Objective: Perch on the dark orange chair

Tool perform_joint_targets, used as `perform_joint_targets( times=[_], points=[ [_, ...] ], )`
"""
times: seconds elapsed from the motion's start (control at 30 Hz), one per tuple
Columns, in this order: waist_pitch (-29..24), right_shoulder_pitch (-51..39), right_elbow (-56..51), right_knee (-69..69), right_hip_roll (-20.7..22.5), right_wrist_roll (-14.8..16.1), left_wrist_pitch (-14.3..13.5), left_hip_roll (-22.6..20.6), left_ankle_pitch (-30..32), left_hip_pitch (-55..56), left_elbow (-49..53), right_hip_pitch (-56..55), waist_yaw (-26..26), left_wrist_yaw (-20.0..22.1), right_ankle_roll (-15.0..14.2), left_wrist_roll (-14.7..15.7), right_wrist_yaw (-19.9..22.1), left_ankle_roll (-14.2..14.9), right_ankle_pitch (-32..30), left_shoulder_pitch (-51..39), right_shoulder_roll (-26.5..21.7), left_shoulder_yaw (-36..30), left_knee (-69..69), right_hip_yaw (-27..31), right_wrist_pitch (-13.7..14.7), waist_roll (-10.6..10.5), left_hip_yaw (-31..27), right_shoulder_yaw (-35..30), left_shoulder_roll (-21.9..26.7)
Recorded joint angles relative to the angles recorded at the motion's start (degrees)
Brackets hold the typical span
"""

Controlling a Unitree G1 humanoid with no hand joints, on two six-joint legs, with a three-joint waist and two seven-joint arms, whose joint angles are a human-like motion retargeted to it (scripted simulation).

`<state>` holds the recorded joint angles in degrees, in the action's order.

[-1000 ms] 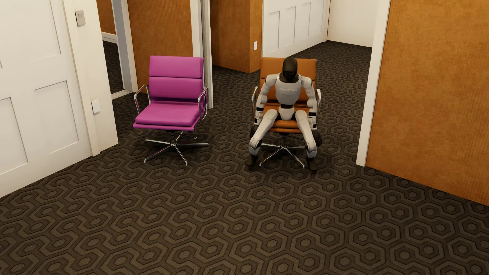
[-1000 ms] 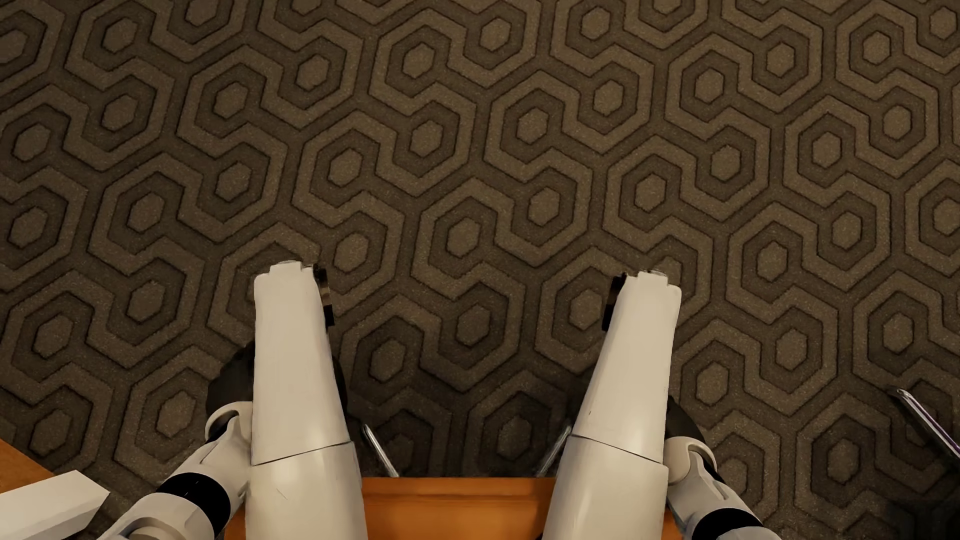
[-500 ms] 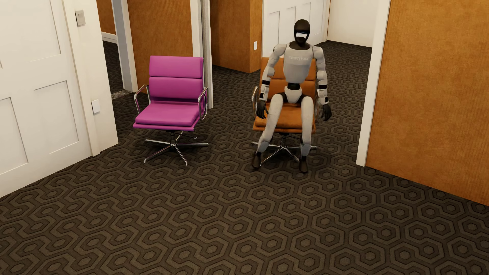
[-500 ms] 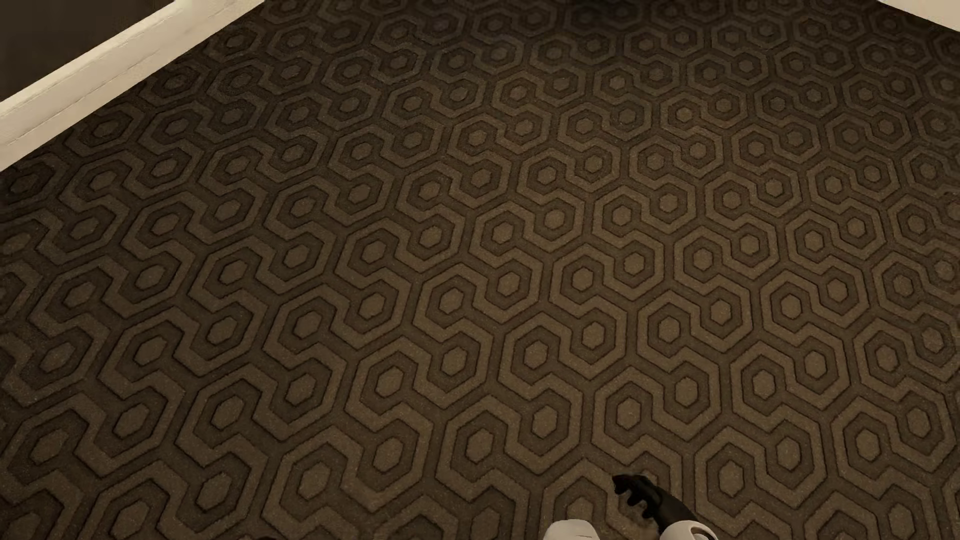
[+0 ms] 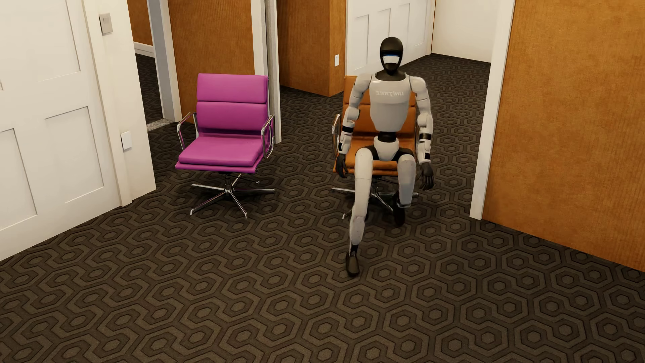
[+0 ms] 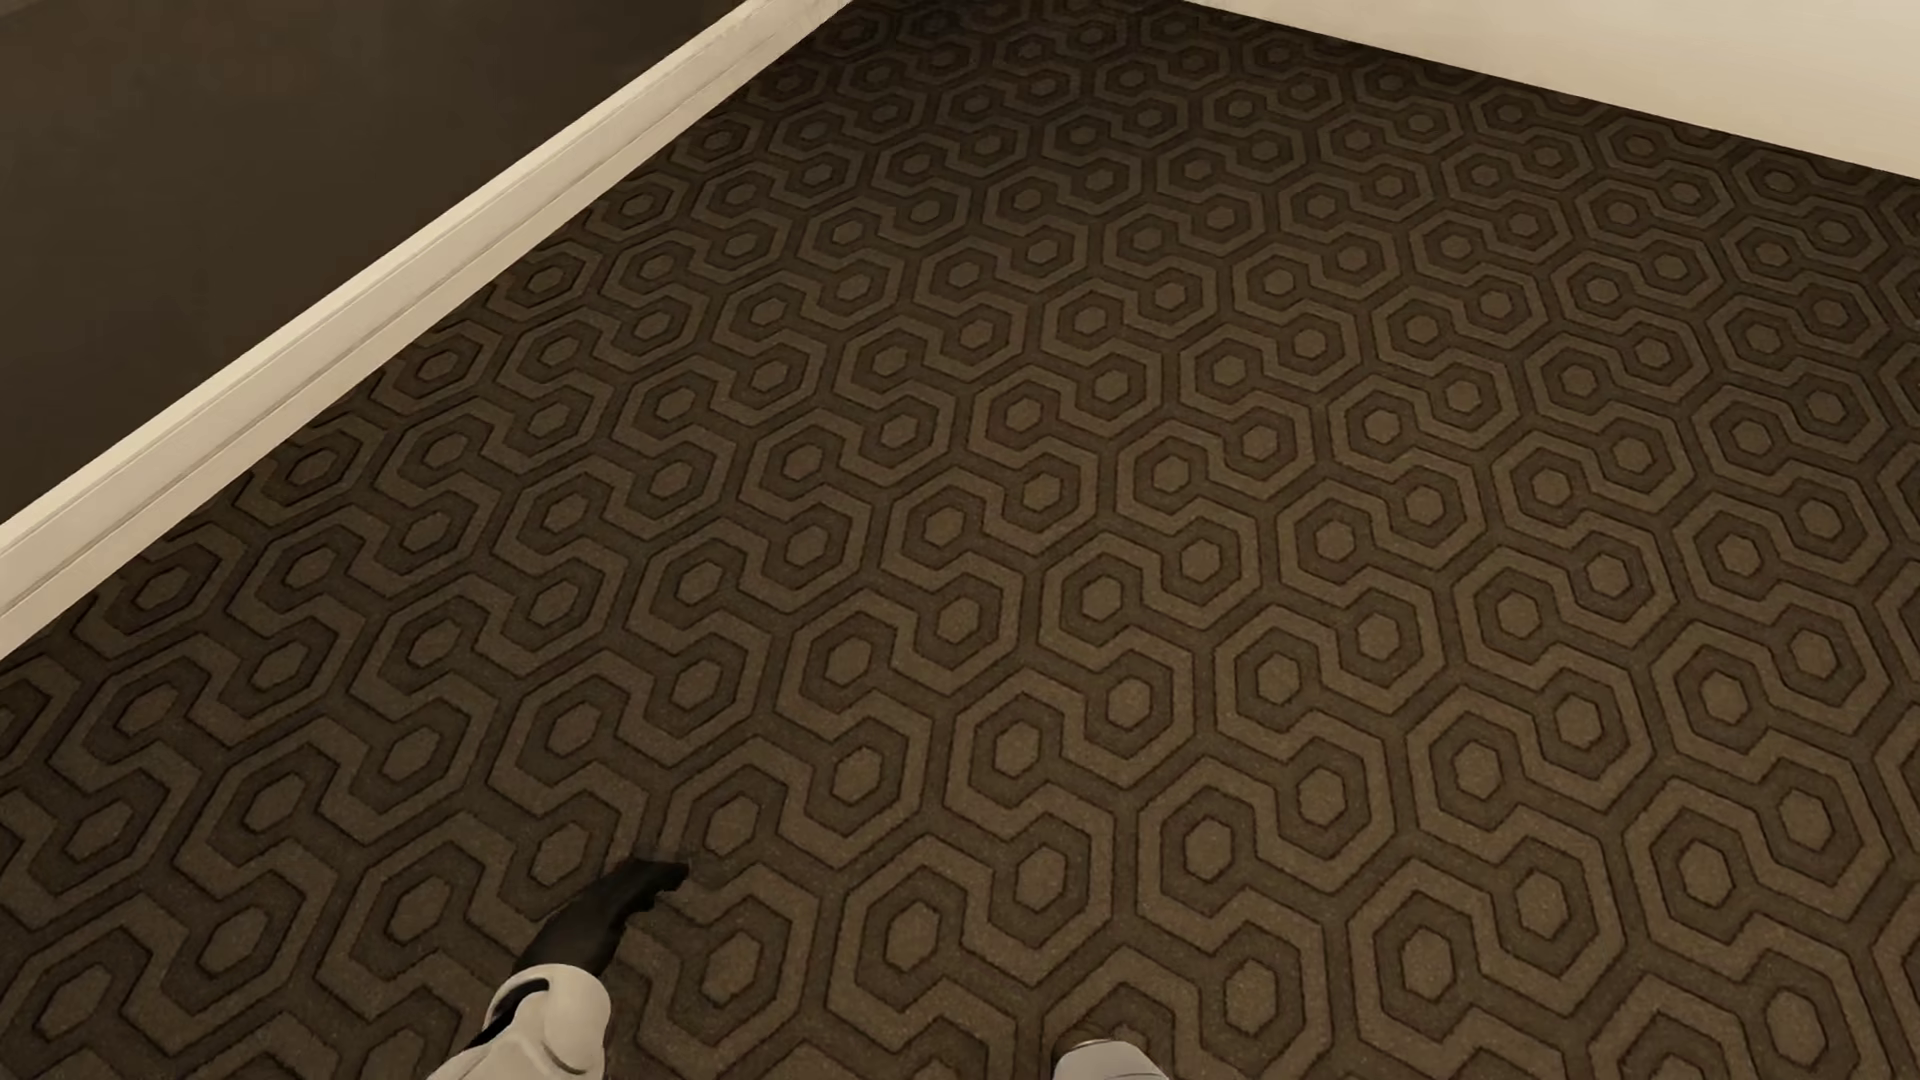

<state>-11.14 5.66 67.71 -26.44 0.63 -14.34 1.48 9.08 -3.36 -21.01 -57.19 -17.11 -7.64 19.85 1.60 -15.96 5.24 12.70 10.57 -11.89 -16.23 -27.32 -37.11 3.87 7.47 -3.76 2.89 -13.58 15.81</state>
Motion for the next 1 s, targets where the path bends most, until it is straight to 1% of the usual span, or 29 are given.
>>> perform_joint_targets(
  times=[0.03, 0.07, 0.1, 0.13, 0.17, 0.2, 0.23, 0.27, 0.3, 0.33, 0.37, 0.4, 0.43, 0.47, 0.5, 0.53, 0.57, 0.6, 0.63, 0.67, 0.73, 0.77, 0.8, 0.83, 0.87, 0.9, 0.93, 0.97, 1.0],
  points=[
    [-0.3, -1.4, -0.5, 1.2, 1.1, 0.2, -0.2, 0.0, 11.2, 6.6, -1.3, 3.9, 1.5, -1.2, 3.7, 0.7, -0.3, 1.5, 1.7, 1.8, -1.4, 1.0, -11.7, -0.6, 0.3, -0.2, -0.6, 0.3, 0.2],
    [-1.0, -3.0, -1.0, 3.8, 1.1, 0.1, 0.7, -0.8, 8.5, 11.1, -2.8, 9.1, 3.2, -3.0, 4.5, 1.0, -2.0, 0.9, 2.8, 4.3, -2.8, 2.2, -20.9, -0.2, -0.4, 0.2, -0.9, 0.1, -0.1],
    [-2.1, -4.6, -1.5, 5.6, 0.9, -0.4, 1.5, -1.0, 1.6, 17.0, -5.0, 14.2, 4.4, -2.4, 5.6, 1.4, -2.1, -1.7, 4.9, 6.9, -4.0, 3.0, -29.6, -2.1, -0.4, 0.9, -1.5, -0.9, -0.3],
    [-2.4, -6.1, -1.4, 8.3, 0.4, -0.4, 1.7, -2.0, -2.1, 22.1, -7.1, 19.8, 6.1, -1.3, 5.6, 3.0, -1.8, -0.7, 6.8, 9.5, -5.5, 4.9, -33.8, -2.9, -1.4, 1.9, -2.6, -3.7, -0.8],
    [-2.5, -8.6, -1.4, 10.5, -0.2, -0.2, 2.6, -2.9, -5.8, 28.3, -10.3, 23.9, 7.4, -2.9, 5.3, 3.0, -2.4, -0.9, 8.7, 11.0, -6.3, 7.2, -35.2, -4.0, -2.0, 2.8, -3.3, -5.1, -0.9],
    [-3.3, -10.8, -2.0, 14.0, 0.0, 0.6, 2.7, -3.1, -7.2, 33.0, -11.1, 29.5, 8.9, -2.1, 5.2, 3.4, -1.2, -0.1, 9.8, 13.4, -7.3, 8.5, -32.8, -4.5, -2.3, 2.8, -4.6, -6.9, -0.9],
    [-2.5, -12.4, -2.5, 15.6, -1.4, 1.8, 2.3, -4.3, -7.0, 37.4, -12.2, 33.2, 10.3, -2.3, 3.9, 3.3, -0.6, 1.3, 11.6, 16.2, -7.9, 9.7, -26.5, -5.3, -1.7, 3.9, -5.9, -8.4, -0.8],
    [-2.8, -14.5, -4.1, 19.0, -1.2, 1.5, 3.7, -4.5, -7.0, 40.8, -11.2, 37.7, 11.3, -6.3, 3.5, 2.8, -2.7, 1.4, 12.8, 17.4, -9.2, 12.6, -16.9, -6.3, -1.0, 3.7, -6.9, -8.3, -0.9],
    [-2.1, -15.7, -4.8, 22.3, -1.7, 1.7, 1.2, -5.0, -3.9, 41.1, -11.2, 42.5, 12.0, -3.2, 2.0, 3.8, -1.2, 0.8, 13.3, 20.3, -9.5, 12.8, -2.7, -7.2, -0.6, 3.9, -7.2, -9.2, -0.7],
    [-1.5, -17.2, -5.9, 22.6, -2.5, 1.8, 1.4, -5.9, -1.7, 39.8, -11.5, 44.9, 12.1, -5.3, 0.3, 3.7, -1.1, -1.6, 14.9, 21.4, -9.5, 15.0, 14.4, -8.0, 0.1, 4.5, -5.9, -9.9, -0.4],
    [0.0, -17.7, -6.8, 20.6, -2.9, 0.8, 1.4, -5.5, 1.8, 38.9, -11.8, 46.0, 12.3, -4.1, -0.8, 4.0, -0.9, -3.3, 17.4, 23.1, -9.8, 16.4, 28.1, -9.5, 0.7, 4.3, -4.2, -10.4, -0.5],
    [1.4, -17.4, -8.3, 19.6, -3.2, 1.2, 0.8, -4.6, 4.3, 38.2, -11.4, 47.9, 12.2, -3.6, -2.4, 5.7, -1.0, -2.2, 18.6, 25.2, -9.4, 16.8, 36.1, -10.2, 0.8, 4.7, -3.2, -11.2, 0.2],
    [1.5, -16.7, -9.1, 17.0, -4.1, 0.1, 0.5, -4.2, 2.5, 38.9, -11.4, 49.8, 12.8, -3.3, -3.8, 4.8, -1.8, -1.2, 19.0, 26.1, -9.3, 18.6, 31.6, -10.2, 1.8, 5.0, -4.3, -10.3, 0.2],
    [1.3, -15.9, -9.3, 13.2, -4.9, -1.4, 1.0, -5.5, 7.1, 39.7, -12.1, 51.0, 13.5, -4.7, -4.7, 5.4, -2.4, -0.7, 18.6, 26.1, -9.8, 16.9, 26.3, -10.0, 0.8, 5.2, -5.2, -9.6, 0.7],
    [2.5, -11.7, -10.2, 6.8, -7.4, 0.9, 2.2, -6.8, 10.5, 39.6, -13.5, 51.6, 13.5, -3.4, -6.5, 5.0, -0.8, -0.3, 17.0, 26.8, -8.4, 17.2, 20.2, -9.4, 0.2, 6.1, -4.8, -7.5, 0.7],
    [2.6, -9.5, -8.4, -3.6, -8.1, -0.8, 2.8, -8.8, 9.1, 38.1, -15.7, 49.1, 13.4, -4.6, -8.7, 4.3, -2.3, -2.6, 10.8, 25.5, -8.2, 14.5, 16.3, -7.8, -0.7, 5.8, -8.6, -6.8, 0.0],
    [2.1, -6.9, -7.4, -17.7, -9.7, -0.7, 3.1, -9.6, 6.9, 33.4, -16.1, 43.0, 12.6, -3.0, -10.7, 2.7, -0.8, -6.5, 0.7, 23.4, -7.8, 14.4, 16.5, -6.0, -1.2, 5.3, -8.1, -6.7, -1.3],
    [1.9, -4.9, -7.1, -31.2, -10.0, -1.8, 4.3, -9.5, 6.4, 29.2, -15.7, 34.3, 11.0, -3.2, -10.5, 0.2, -0.8, -7.7, -11.4, 21.5, -7.5, 15.5, 17.2, -5.8, -3.3, 5.1, -4.5, -7.1, -1.1],
    [1.0, -4.5, -6.3, -43.2, -10.2, -3.8, 2.5, -9.7, 2.4, 25.2, -13.2, 26.2, 9.0, -2.2, -8.2, -0.3, -1.5, -10.5, -5.1, 19.5, -6.5, 14.6, 18.7, -5.3, -3.7, 5.6, -4.0, -7.1, -0.8],
    [0.3, -3.6, -6.3, -50.0, -9.6, -4.9, 2.2, -9.0, 0.2, 21.9, -11.8, 19.0, 6.8, -2.2, -8.1, -0.8, -2.0, -8.8, 0.7, 16.4, -6.3, 11.8, 19.2, -4.1, -3.6, 4.2, -3.5, -6.7, -0.5],
    [-0.7, -1.0, -6.1, -52.0, -9.4, -6.9, 2.5, -7.8, -4.0, 12.5, -8.5, 6.3, 3.4, -3.3, -11.0, -1.1, -3.3, -10.7, 4.7, 9.6, -4.9, 6.4, 24.0, -2.1, -3.9, 2.6, -2.3, -4.3, 0.0],
    [-0.9, -0.3, -5.7, -48.1, -9.6, -5.8, 0.9, -7.0, -4.4, 8.4, -6.6, 0.1, 1.8, -2.7, -12.7, -2.0, -3.1, -9.3, 5.4, 5.8, -3.4, 4.8, 26.7, -0.9, -3.4, 2.7, -0.8, -2.9, 1.3],
    [-1.2, 0.8, -5.4, -39.2, -9.5, -6.7, -0.2, -6.7, -6.1, 3.8, -4.0, -3.4, 0.7, -3.6, -13.2, -2.6, -4.0, -8.9, 6.2, 2.7, -2.5, 3.6, 29.1, -0.1, -2.6, 2.6, 0.6, -2.4, 2.2],
    [-0.7, 2.0, -5.1, -26.1, -9.7, -6.9, -0.5, -6.5, -7.9, 0.1, -2.1, -5.2, 0.1, -3.7, -12.4, -2.9, -4.5, -8.5, 4.3, -0.5, -1.8, 2.1, 30.3, 0.1, -2.2, 2.5, 1.3, -1.3, 2.7],
    [-0.1, 3.2, -4.1, -10.3, -8.7, -6.3, -1.3, -4.8, -9.6, -3.2, -1.1, -4.6, -0.4, -2.6, -10.5, -2.3, -4.8, -6.0, 1.5, -2.7, -0.5, 0.2, 30.4, -0.9, -1.4, 2.8, 0.7, -0.5, 2.8],
    [-0.3, 3.6, -3.7, 6.5, -6.9, -6.3, -1.4, -5.3, -9.5, -7.6, 0.3, -2.3, -0.5, -1.6, -5.8, -2.3, -3.2, -5.7, -1.0, -5.3, 0.3, -0.6, 33.5, -3.5, -1.2, 3.0, 1.8, 0.6, 2.7],
    [0.3, 4.4, -3.2, 16.0, -6.3, -5.9, -0.8, -5.9, -10.2, -10.4, 1.4, -0.7, -0.3, -0.5, -1.0, -2.6, -1.8, -4.6, -0.4, -6.5, 0.4, -1.4, 33.0, -5.0, -1.9, 3.7, 2.9, 0.9, 2.7],
    [2.4, 5.8, -2.9, 14.9, -6.6, -3.0, -0.4, -4.7, -7.4, -9.8, 2.4, -1.6, -0.7, -0.2, -0.9, -0.5, -1.0, -5.9, 0.6, -6.5, 0.7, -4.1, 30.7, -2.9, -2.4, 3.8, 1.8, 1.0, 2.7],
    [2.5, 4.9, -1.5, 11.4, -5.0, -3.8, 0.2, -3.6, -8.8, -9.0, 1.5, -1.4, -0.7, 0.6, -1.5, -1.4, -1.0, -5.7, -4.8, -6.7, -0.1, -3.0, 22.1, -2.2, -2.3, 2.3, 1.2, 1.2, 1.2]
  ],
)
